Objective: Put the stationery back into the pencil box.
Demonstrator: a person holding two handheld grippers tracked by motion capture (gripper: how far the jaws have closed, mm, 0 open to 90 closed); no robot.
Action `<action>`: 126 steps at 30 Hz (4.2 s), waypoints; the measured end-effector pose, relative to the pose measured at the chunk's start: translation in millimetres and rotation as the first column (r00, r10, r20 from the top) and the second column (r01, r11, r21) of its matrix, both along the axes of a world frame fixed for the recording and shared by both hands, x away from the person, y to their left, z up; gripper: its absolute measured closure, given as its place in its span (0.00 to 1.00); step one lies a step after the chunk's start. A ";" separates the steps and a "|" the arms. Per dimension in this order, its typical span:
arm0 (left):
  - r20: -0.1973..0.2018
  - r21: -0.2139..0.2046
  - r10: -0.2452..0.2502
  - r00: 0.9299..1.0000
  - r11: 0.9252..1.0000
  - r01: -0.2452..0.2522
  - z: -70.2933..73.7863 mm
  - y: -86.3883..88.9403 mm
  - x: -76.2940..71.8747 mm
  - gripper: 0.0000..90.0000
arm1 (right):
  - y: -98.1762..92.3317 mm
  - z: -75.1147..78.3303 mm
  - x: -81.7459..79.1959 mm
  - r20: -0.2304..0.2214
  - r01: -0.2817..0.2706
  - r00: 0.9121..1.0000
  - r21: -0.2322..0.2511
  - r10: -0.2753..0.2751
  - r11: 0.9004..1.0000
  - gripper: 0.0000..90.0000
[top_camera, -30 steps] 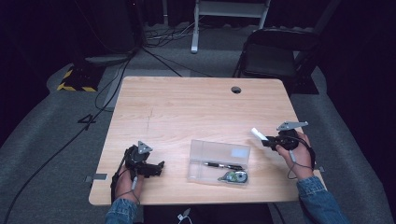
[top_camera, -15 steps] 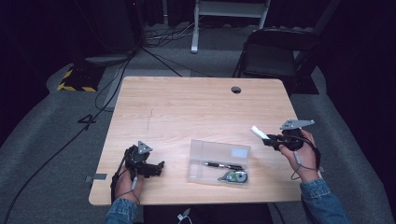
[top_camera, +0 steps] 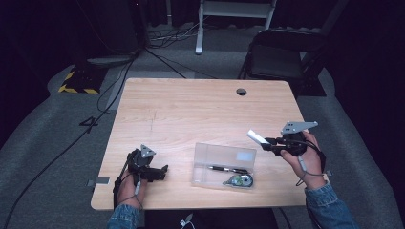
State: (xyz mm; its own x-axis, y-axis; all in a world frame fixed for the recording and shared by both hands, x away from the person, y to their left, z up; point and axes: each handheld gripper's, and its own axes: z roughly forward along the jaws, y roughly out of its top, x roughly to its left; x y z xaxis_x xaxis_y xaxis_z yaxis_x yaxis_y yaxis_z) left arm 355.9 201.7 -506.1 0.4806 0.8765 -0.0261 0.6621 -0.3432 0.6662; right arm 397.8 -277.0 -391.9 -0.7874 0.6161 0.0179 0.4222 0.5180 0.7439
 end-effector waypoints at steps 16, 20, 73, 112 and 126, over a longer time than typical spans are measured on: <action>0.003 0.005 -0.004 1.000 1.000 0.004 0.0 0.5 -0.5 0.00 | 42.6 -2.1 -16.1 -0.010 -0.158 0.987 -0.022 0.158 0.987 0.79; 0.003 0.005 -0.004 1.000 1.000 0.004 0.0 0.5 -0.5 0.00 | 52.0 -5.3 -19.3 -0.016 -0.197 0.980 -0.029 0.196 0.980 0.79; 0.003 0.005 -0.004 1.000 1.000 0.004 0.0 0.5 -0.5 0.00 | 119.7 -67.1 -23.7 -0.138 -0.416 0.907 -0.143 0.398 0.898 0.79; 0.003 0.005 -0.004 1.000 1.000 0.004 0.1 0.5 -0.5 0.00 | 115.7 -72.4 -23.1 -0.070 -0.353 0.935 -0.094 0.348 0.931 0.71; 0.003 0.004 -0.005 1.000 1.000 0.005 0.1 0.5 -0.4 0.00 | 94.0 -43.1 -22.0 0.009 -0.273 0.962 -0.021 0.273 0.962 0.59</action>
